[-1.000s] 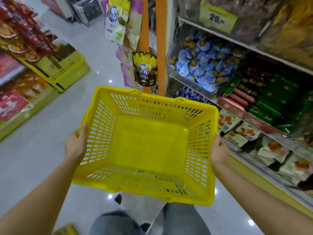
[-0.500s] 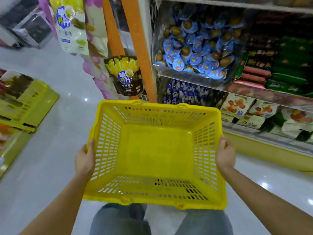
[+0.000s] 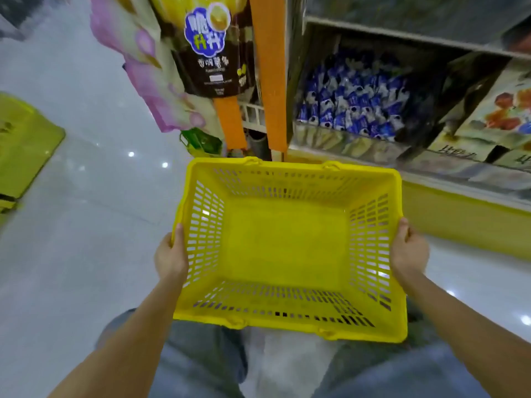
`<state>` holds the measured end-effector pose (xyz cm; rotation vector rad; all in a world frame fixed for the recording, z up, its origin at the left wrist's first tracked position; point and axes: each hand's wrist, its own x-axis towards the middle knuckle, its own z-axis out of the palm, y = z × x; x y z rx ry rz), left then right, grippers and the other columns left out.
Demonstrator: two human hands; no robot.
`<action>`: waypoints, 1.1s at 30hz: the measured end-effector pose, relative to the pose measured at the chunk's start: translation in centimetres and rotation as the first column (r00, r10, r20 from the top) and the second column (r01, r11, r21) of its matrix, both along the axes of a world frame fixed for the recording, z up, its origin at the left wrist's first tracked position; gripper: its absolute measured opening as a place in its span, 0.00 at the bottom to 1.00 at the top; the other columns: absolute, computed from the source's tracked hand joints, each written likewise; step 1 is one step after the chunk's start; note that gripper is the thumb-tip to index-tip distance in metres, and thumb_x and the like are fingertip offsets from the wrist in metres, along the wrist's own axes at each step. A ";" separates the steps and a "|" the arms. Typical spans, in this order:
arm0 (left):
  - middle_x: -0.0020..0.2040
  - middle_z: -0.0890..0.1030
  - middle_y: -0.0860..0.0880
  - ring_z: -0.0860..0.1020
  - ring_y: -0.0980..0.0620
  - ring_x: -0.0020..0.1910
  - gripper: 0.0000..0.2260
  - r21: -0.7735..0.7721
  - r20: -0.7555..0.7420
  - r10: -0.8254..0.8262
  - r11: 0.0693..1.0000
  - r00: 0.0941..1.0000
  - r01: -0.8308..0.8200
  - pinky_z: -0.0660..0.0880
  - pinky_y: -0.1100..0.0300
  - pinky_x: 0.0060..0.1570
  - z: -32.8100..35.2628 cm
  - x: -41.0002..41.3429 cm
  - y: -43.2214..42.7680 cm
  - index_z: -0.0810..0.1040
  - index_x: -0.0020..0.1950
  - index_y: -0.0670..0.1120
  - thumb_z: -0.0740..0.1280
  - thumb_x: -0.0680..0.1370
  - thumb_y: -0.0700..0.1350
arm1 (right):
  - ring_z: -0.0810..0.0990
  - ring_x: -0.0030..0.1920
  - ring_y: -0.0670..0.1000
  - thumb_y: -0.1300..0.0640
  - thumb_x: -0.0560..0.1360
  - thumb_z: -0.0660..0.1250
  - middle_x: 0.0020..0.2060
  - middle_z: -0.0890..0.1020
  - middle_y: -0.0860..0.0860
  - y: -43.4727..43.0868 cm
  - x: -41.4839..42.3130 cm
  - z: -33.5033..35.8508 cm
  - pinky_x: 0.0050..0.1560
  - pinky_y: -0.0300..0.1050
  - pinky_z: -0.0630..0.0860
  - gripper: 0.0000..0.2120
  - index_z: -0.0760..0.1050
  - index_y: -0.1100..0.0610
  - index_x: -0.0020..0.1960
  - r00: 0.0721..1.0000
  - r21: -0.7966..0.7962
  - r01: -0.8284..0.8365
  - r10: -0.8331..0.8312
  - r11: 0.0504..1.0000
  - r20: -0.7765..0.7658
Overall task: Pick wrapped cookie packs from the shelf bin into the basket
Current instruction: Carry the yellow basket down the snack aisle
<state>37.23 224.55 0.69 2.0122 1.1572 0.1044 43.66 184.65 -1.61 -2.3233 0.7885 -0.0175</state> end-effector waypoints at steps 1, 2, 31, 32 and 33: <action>0.47 0.79 0.34 0.77 0.40 0.50 0.20 0.003 -0.001 0.002 1.000 1.000 -0.002 0.65 0.54 0.44 -1.7 -0.1 -0.2 0.78 0.49 0.37 0.56 0.81 0.53 | 0.75 0.48 0.70 0.47 0.81 0.50 0.47 0.77 0.71 -0.2 0.2 -1.3 0.45 0.57 0.71 0.24 0.75 0.65 0.50 1.000 -0.027 -0.017 0.017 0.999 -0.014; 0.47 0.79 0.34 0.77 0.39 0.50 0.21 0.004 -0.004 -0.001 1.000 1.000 0.001 0.66 0.53 0.45 -3.4 -0.2 -0.4 0.78 0.48 0.37 0.56 0.81 0.53 | 0.75 0.48 0.70 0.47 0.81 0.50 0.47 0.77 0.71 -0.5 0.5 -2.6 0.46 0.57 0.71 0.24 0.75 0.66 0.50 0.999 -0.055 -0.038 0.036 0.998 -0.035; 0.60 0.72 0.27 0.71 0.31 0.61 0.12 0.017 -0.257 -0.437 0.890 0.862 0.456 0.66 0.49 0.55 -19.6 3.4 -4.2 0.67 0.58 0.33 0.54 0.82 0.41 | 0.68 0.66 0.63 0.51 0.83 0.46 0.64 0.69 0.70 -5.5 2.0 -15.0 0.61 0.48 0.64 0.26 0.66 0.73 0.64 0.855 -0.057 -0.335 0.278 0.940 -0.438; 0.62 0.71 0.28 0.70 0.32 0.62 0.12 -0.010 -0.299 -0.450 0.883 0.841 0.469 0.67 0.50 0.56 -19.1 4.0 -3.9 0.67 0.59 0.32 0.55 0.81 0.40 | 0.68 0.67 0.62 0.50 0.83 0.45 0.66 0.68 0.68 -5.3 2.1 -14.2 0.61 0.46 0.64 0.26 0.65 0.71 0.66 0.842 -0.087 -0.368 0.293 0.926 -0.454; 0.63 0.70 0.29 0.70 0.33 0.63 0.14 -0.021 -0.329 -0.456 0.879 0.827 0.477 0.67 0.50 0.57 -18.4 4.5 -3.7 0.66 0.61 0.31 0.55 0.81 0.39 | 0.67 0.68 0.61 0.50 0.82 0.47 0.67 0.67 0.67 -5.0 2.3 -13.4 0.61 0.45 0.64 0.26 0.65 0.71 0.66 0.825 -0.115 -0.414 0.319 0.903 -0.467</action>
